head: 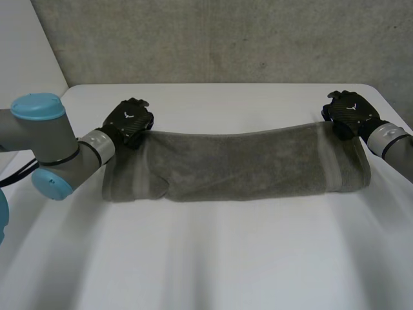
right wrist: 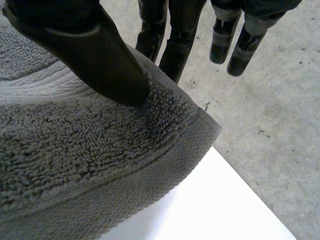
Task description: Fold the towel.
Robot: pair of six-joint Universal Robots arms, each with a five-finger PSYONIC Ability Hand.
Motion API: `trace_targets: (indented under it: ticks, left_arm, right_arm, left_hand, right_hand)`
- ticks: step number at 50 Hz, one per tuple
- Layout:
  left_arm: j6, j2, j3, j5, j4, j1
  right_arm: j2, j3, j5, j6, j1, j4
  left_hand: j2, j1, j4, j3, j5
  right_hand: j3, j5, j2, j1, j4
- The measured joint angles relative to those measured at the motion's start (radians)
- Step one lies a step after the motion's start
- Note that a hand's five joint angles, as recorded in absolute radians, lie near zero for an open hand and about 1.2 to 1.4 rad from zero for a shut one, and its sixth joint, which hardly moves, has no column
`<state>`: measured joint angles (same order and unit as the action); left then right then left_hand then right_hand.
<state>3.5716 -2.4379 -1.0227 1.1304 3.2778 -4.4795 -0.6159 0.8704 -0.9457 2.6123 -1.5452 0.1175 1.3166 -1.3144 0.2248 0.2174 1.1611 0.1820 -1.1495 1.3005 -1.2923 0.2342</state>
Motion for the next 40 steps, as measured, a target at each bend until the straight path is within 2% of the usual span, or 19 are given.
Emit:
trace_targets:
  ticks: [5,7,10,11,12,14,20,22,33,40]
  left_arm:
    - [0.004,-0.025,0.008,0.004,-0.001,0.0]
    - [0.005,-0.034,0.01,0.004,-0.001,0.0]
    - [0.007,-0.051,0.015,0.006,0.002,0.0]
    - [0.008,-0.052,0.015,0.007,0.003,0.0]
    - [0.008,-0.056,0.016,0.011,0.005,0.0]
    - [0.009,-0.061,0.018,0.024,0.012,0.0]
    - [0.008,-0.039,0.018,0.075,0.044,0.002]
    - [0.008,-0.024,0.015,0.087,0.055,0.003]
    - [0.007,0.102,-0.073,0.107,0.071,0.012]
    - [0.007,0.218,-0.24,0.104,0.042,0.023]
  right_arm:
    - [0.009,0.004,-0.002,0.004,0.0,0.026]
    - [0.015,0.005,-0.004,0.004,-0.001,0.036]
    - [0.03,0.006,-0.012,0.004,-0.004,0.055]
    - [0.033,0.006,-0.014,0.004,-0.005,0.058]
    - [0.038,0.006,-0.019,0.004,-0.007,0.064]
    - [0.045,0.007,-0.032,0.004,-0.01,0.074]
    - [0.019,0.026,-0.079,0.004,-0.013,0.093]
    - [0.001,0.037,-0.088,0.005,-0.014,0.1]
    - [-0.176,0.179,-0.121,0.013,-0.015,0.158]
    - [-0.301,0.313,-0.113,0.028,-0.004,0.095]
  left_hand:
    - [-0.009,0.004,0.0,0.0,-0.018]
    - [-0.139,0.13,0.0,0.0,-0.156]
    - [-0.663,0.642,0.0,0.0,-0.682]
    - [-0.748,0.725,0.0,0.0,-0.747]
    - [-0.932,0.904,0.0,0.0,-0.959]
    - [-1.072,1.038,0.0,0.0,-1.108]
    - [-1.076,1.039,0.0,0.0,-1.11]
    - [-1.076,1.038,0.0,0.0,-1.11]
    - [-1.076,1.039,0.0,0.0,-1.11]
    - [-1.078,1.039,0.0,0.0,-1.11]
  right_hand:
    - [0.0,0.0,0.0,0.0,0.0]
    - [0.0,0.0,0.0,0.0,0.0]
    - [0.0,0.035,-0.024,0.014,0.0]
    - [0.0,0.068,-0.049,0.038,0.0]
    - [0.0,0.192,-0.173,0.158,0.0]
    - [0.0,0.416,-0.387,0.388,0.0]
    - [0.0,0.995,-0.892,0.888,0.0]
    - [0.0,1.086,-1.002,0.991,0.0]
    - [0.0,1.09,-1.05,1.047,0.0]
    - [0.0,1.09,-1.05,1.047,0.0]
